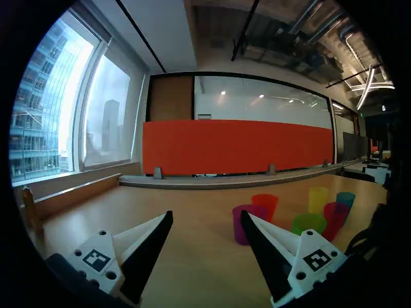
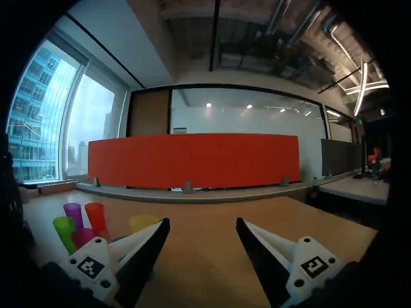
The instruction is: Pour water
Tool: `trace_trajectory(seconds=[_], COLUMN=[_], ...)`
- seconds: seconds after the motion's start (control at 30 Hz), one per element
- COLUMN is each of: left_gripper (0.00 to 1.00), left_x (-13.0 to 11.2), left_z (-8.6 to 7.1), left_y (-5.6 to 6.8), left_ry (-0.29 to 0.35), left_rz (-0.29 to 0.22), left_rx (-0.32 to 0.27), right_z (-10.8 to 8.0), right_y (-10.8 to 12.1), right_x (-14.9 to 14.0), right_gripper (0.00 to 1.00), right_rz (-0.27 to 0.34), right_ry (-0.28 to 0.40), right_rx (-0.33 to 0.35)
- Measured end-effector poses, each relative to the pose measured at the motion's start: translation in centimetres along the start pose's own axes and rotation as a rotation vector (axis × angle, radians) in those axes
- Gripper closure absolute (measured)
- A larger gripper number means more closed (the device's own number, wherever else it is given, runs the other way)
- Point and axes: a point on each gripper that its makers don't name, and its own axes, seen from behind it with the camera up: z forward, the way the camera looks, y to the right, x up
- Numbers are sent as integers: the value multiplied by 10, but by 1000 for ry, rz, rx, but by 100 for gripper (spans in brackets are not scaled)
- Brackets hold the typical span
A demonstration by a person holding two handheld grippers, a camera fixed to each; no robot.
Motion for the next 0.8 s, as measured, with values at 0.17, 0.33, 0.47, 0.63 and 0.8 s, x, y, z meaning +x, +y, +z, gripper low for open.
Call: trace_trajectory(seconds=[0.17,0.33,0.47,0.63,0.8], left_gripper=[2,3,3,3,2], left_x=[0,0,0,0,0], left_z=[0,0,0,0,0], left_y=[0,0,-1,-1,-1], left_ry=[0,0,0,0,0], left_rz=[0,0,0,0,0], left_rx=[0,0,0,0,0], right_z=[2,3,3,4,3], right_y=[1,5,5,4,4], right_x=[-4,-10,-10,-10,-11], right_gripper=[0,0,0,0,0], right_rz=[-7,-13,-12,-12,-11], right_ry=[-12,-33,-36,-36,-37], right_rx=[-6,-18,-18,-14,-12])
